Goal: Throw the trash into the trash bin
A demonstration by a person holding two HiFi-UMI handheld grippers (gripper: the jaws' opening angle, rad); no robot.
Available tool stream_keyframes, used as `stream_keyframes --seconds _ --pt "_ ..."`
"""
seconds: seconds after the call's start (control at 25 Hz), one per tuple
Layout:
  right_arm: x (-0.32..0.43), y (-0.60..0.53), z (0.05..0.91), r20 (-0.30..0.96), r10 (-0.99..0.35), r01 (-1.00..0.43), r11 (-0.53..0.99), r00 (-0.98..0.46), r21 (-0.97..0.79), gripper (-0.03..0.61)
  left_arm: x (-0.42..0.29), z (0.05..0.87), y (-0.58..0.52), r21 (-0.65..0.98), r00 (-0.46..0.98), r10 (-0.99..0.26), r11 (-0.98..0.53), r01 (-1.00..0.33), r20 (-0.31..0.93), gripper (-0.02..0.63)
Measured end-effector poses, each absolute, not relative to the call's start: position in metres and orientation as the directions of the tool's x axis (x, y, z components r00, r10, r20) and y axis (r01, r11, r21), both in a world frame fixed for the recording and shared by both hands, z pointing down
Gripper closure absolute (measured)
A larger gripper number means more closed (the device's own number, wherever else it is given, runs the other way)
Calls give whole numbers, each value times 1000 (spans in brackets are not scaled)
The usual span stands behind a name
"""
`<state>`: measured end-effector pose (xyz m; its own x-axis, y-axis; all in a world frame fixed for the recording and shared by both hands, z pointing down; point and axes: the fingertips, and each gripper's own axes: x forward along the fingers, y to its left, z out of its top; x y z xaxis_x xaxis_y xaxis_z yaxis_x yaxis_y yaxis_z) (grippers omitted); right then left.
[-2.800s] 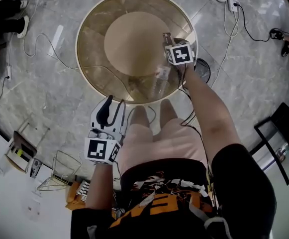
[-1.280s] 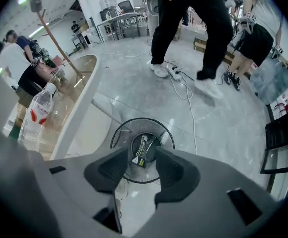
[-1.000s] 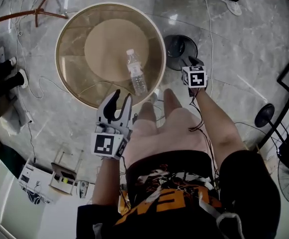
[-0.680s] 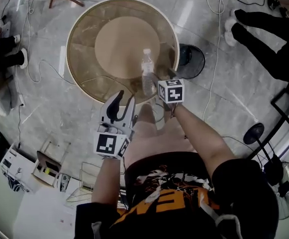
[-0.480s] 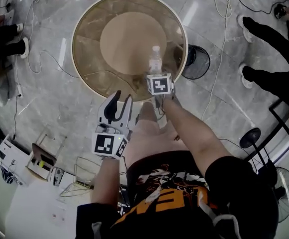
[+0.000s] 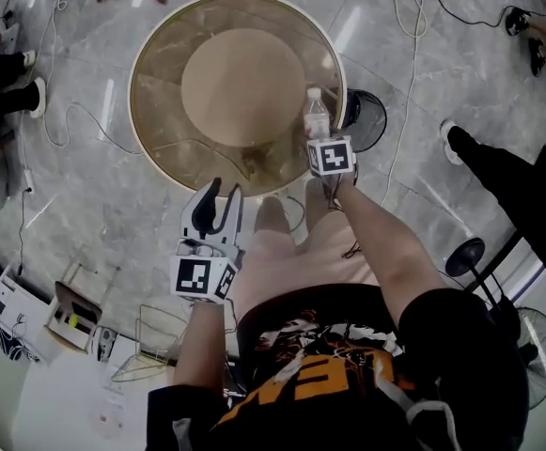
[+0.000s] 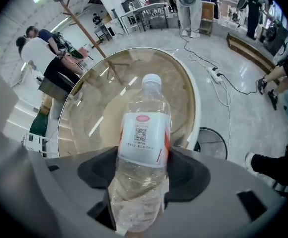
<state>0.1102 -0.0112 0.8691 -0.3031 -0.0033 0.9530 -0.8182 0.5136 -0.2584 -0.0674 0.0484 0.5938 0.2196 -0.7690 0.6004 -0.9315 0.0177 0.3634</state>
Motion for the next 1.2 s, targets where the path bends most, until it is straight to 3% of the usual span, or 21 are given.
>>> stream_keyframes --seconds 0.4,1.0,1.2 --pt "195 -30 867 973 -25 -871 451 -231 -195 282 -35 596 10 397 290 -783 -60 -916 551 460" --pt "295 -44 931 987 -35 -948 286 -158 -141 265 2 626 6 361 363 -677 -152 -920 640 459" --pt "298 -50 963 979 -46 -948 264 -198 -180 199 28 652 -1 368 400 -638 -191 -910 658 457"
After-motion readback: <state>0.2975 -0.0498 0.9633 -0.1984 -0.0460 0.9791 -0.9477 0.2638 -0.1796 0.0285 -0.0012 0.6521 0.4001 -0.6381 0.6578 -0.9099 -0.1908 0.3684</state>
